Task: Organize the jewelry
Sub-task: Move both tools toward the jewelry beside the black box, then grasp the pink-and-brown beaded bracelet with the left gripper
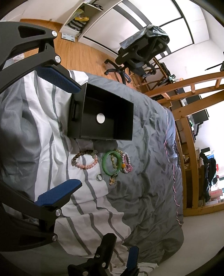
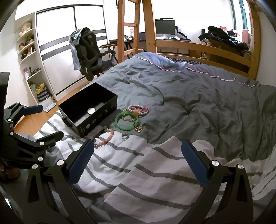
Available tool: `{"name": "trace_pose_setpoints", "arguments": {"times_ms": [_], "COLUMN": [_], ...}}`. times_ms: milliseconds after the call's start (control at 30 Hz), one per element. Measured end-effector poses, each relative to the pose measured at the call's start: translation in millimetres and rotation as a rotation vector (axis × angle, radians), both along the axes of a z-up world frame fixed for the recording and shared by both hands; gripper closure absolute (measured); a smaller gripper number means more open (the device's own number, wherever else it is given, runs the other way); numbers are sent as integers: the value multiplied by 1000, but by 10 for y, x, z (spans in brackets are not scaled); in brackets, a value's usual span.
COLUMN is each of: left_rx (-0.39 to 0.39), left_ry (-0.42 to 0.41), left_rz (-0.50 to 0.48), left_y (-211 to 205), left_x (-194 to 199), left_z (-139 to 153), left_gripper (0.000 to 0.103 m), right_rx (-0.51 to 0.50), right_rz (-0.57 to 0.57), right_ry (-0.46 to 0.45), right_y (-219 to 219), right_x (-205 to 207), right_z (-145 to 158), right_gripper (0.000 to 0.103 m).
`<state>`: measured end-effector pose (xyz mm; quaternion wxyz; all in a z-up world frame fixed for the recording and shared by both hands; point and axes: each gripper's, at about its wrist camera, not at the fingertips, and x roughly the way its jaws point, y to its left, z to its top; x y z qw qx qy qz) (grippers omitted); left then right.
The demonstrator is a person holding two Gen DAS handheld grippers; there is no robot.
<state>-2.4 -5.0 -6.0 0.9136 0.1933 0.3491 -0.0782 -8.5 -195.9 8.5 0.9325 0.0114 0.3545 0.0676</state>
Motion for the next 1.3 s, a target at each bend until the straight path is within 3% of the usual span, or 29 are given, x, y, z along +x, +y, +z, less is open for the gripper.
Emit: {"name": "trace_pose_setpoints", "arguments": {"times_ms": [167,367,567,733,1000,1300], "left_rx": [4,68,43,21,27,76], "left_ry": [8,-31,47,4,31,107], "left_rz": [-14,-28,-61,-58,-64,-136], "left_y": [-24,-61,-93,-102,-91,-296], "left_x": [-10,-19,-15,-30,-27,84], "left_z": [-41,-22,-67,-52,-64,-131], "left_gripper": [5,5,5,5,5,5], "right_rx": [4,7,10,13,16,-23], "right_rz": [2,3,6,9,20,102], "right_ry": [2,5,8,10,11,1], "right_y": [17,17,-1,5,6,-22], "right_x": [0,-1,0,1,14,458], "right_z": [-4,-5,-7,-8,-5,101], "right_gripper": [3,3,3,3,3,3]}}
